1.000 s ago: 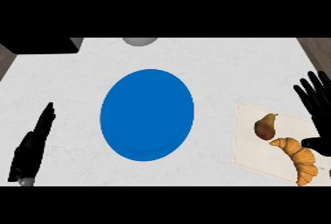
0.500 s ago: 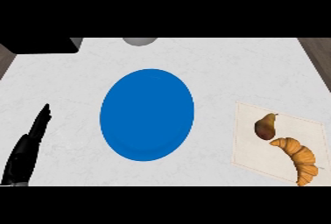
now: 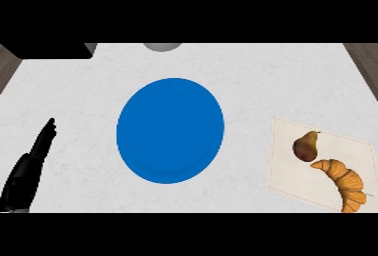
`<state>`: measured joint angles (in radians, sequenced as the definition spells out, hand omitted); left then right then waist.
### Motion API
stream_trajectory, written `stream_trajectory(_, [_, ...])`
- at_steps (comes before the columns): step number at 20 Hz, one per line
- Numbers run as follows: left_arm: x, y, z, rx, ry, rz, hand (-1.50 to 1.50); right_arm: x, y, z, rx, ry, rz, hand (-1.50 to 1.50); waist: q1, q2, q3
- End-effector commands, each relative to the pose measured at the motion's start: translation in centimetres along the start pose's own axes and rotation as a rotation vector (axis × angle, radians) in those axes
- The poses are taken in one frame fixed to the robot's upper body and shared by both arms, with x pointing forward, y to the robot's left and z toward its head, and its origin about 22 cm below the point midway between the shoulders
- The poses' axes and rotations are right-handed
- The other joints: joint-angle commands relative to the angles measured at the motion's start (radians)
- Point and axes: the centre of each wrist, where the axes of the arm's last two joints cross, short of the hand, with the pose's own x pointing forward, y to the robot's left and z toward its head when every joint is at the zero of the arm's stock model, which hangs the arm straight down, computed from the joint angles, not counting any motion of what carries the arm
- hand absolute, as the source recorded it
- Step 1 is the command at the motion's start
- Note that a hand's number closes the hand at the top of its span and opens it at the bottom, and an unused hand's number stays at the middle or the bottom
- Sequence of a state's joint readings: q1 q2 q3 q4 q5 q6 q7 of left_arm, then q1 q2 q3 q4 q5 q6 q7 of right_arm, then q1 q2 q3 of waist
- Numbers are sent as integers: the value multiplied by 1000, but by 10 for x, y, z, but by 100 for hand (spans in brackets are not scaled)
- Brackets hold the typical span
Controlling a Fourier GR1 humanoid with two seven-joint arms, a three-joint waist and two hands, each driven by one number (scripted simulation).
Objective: Pick the croissant from the placemat and place it in the plate
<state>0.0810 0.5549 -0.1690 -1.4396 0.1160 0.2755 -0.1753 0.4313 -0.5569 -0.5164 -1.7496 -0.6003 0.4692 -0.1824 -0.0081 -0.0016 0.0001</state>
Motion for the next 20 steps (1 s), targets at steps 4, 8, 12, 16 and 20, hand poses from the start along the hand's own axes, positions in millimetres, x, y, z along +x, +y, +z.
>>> stream_trajectory(4, [3, -6, 8, -15, -14, 7, 0, 24, -12, -23, 150, 183, 245, -150, 16, 2, 0])
stream_trajectory(8, [7, 6, -10, -20, -8, -16, 0, 22, -13, -45, 200, 277, 324, -150, 15, 3, 0])
stream_trajectory(12, [12, -3, -19, -28, -19, -4, 0, 1, -8, -64, 308, 359, 381, -150, 19, 5, 1])
stream_trajectory(16, [18, -10, -17, -27, -23, -15, 0, 9, 0, -73, 386, 429, 447, -150, 12, 3, 0])
stream_trajectory(20, [18, -9, -3, -27, 2, 5, 0, -10, 7, -87, 458, 481, 551, -150, 22, 3, 1])
